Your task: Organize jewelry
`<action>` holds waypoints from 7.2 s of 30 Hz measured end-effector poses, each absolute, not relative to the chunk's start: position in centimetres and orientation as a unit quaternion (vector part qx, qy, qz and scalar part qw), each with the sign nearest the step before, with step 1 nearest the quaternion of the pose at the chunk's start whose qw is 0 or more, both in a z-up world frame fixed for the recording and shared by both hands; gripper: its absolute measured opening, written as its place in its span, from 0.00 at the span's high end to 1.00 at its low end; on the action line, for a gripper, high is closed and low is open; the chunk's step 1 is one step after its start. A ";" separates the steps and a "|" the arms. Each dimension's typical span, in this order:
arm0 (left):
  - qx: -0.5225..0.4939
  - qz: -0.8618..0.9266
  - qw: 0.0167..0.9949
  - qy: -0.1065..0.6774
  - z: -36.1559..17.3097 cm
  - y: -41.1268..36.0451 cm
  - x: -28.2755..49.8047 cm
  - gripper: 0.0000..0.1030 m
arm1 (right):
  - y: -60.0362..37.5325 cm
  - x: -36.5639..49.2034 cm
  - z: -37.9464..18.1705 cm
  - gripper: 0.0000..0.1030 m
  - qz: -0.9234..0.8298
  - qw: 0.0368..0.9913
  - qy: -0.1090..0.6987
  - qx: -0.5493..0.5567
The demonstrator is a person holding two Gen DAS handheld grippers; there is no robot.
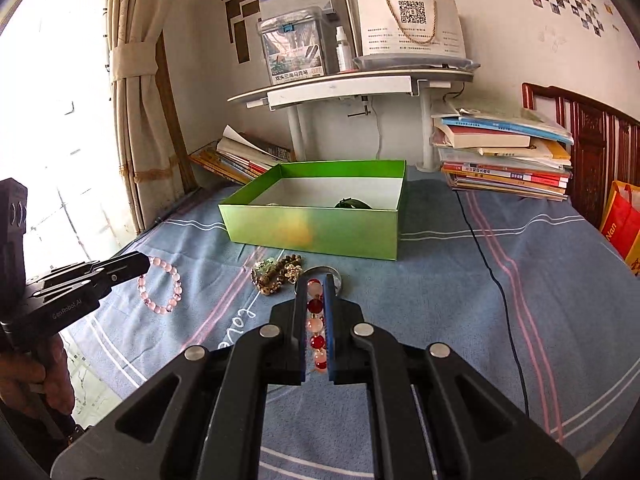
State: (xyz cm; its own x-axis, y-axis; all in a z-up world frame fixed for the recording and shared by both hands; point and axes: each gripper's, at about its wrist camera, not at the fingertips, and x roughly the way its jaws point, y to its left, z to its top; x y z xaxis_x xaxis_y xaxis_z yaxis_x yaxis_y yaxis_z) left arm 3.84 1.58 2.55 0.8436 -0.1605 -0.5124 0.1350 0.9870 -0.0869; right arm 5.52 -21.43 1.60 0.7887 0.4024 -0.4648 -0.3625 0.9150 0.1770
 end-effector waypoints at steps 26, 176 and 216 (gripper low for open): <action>-0.024 -0.079 0.956 0.280 2.2 2.0 4.4 0.93 | -20.7 5.7 1.7 0.92 0.200 0.945 0.258 0.028; -0.039 -0.062 0.903 0.423 -5.7 -0.3 19.0 0.84 | -15.8 19.7 -5.1 0.81 0.285 0.863 0.413 -0.055; -0.014 -0.068 0.911 0.407 -5.7 2.6 15.2 0.72 | -14.9 18.3 -4.6 1.00 0.267 0.877 0.395 -0.059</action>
